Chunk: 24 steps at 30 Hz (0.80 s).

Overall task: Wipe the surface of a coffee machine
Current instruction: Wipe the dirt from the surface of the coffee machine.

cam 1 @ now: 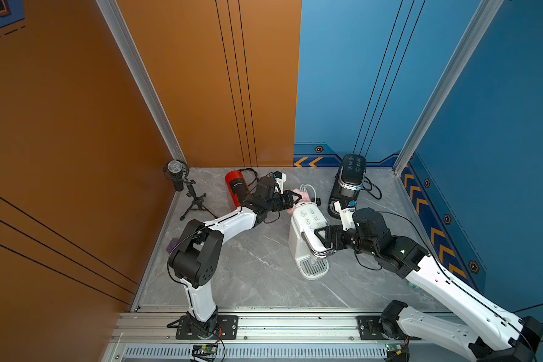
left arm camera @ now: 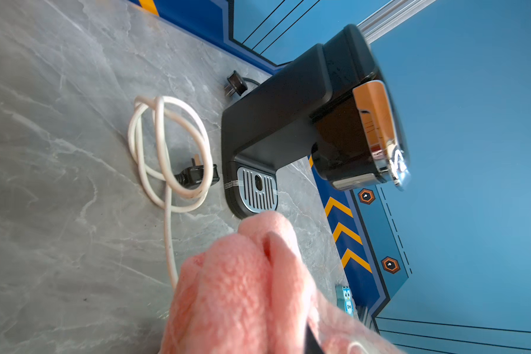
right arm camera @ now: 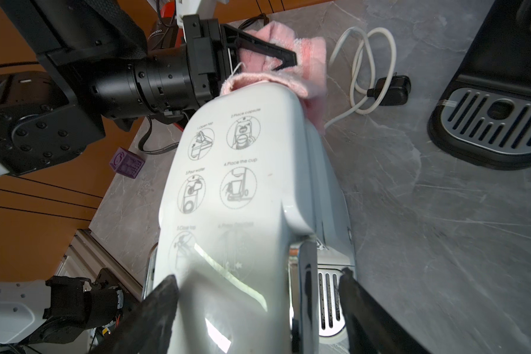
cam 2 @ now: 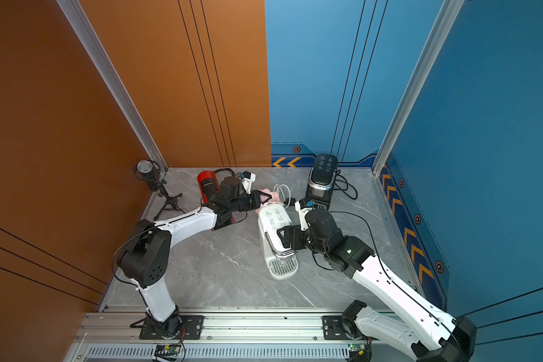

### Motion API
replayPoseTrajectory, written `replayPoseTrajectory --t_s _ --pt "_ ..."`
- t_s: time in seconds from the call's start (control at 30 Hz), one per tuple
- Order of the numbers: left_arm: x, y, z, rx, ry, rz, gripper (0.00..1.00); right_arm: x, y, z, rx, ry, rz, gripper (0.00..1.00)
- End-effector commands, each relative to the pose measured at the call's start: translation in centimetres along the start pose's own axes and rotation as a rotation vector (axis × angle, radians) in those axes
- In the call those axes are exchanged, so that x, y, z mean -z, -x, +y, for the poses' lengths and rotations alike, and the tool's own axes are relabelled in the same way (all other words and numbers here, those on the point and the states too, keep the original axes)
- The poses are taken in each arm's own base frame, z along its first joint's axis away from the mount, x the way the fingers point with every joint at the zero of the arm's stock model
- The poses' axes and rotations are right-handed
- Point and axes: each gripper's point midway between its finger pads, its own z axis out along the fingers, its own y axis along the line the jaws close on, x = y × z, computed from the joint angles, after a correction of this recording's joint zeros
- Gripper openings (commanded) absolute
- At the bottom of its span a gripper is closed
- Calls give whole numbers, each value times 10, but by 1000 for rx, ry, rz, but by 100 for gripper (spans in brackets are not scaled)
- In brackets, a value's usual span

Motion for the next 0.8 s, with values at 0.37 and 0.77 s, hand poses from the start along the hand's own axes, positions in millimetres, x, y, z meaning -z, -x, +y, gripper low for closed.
replayPoseTrajectory --t_s 0.37,0.77 --pt "-27 -90 61 -30 181 145 0 2 -51 -44 44 -179 202 82" --pt "-35 -124 96 3 235 203 0 -3 -50 -40 46 -167 215 82"
